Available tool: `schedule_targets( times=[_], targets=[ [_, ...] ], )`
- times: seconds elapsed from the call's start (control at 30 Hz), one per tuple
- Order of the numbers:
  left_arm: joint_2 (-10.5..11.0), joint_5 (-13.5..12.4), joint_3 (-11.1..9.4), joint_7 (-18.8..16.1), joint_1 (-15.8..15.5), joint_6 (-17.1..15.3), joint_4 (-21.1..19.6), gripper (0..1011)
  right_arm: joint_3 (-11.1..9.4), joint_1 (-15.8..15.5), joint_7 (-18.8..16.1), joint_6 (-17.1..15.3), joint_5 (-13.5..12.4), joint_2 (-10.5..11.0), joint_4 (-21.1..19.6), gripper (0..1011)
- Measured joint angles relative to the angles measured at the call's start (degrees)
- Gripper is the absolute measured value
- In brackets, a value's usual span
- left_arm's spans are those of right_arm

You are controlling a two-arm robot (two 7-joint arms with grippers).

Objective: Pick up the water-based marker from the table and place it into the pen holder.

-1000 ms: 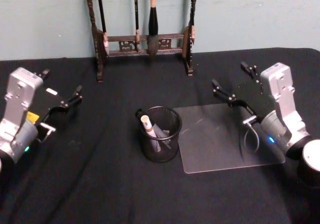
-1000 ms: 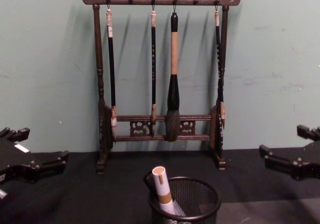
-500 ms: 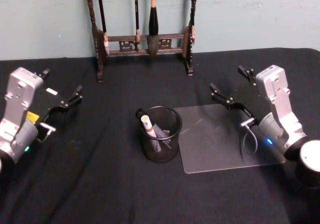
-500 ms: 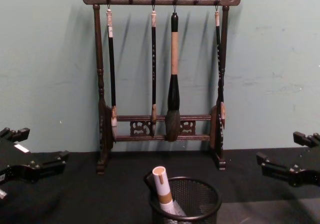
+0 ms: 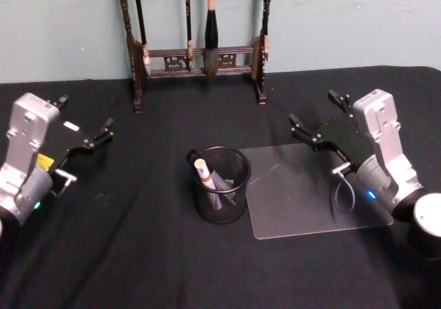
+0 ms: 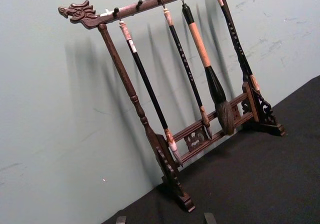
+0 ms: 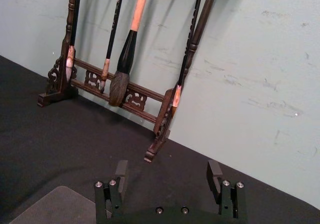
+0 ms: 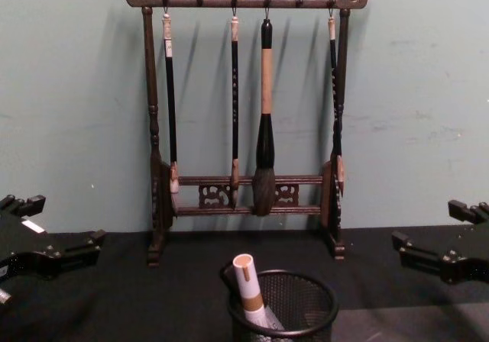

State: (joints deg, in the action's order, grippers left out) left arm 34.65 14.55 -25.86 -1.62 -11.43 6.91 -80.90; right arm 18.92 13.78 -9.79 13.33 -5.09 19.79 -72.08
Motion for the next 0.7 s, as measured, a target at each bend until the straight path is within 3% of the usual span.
schedule_targets(
  times=[0.7],
  targets=[
    [0.0,0.0,0.0,0.0,0.0,0.0,0.0,1001,0.0,0.0,0.0,0.0,-0.1,0.0,-0.1,1002]
  ],
)
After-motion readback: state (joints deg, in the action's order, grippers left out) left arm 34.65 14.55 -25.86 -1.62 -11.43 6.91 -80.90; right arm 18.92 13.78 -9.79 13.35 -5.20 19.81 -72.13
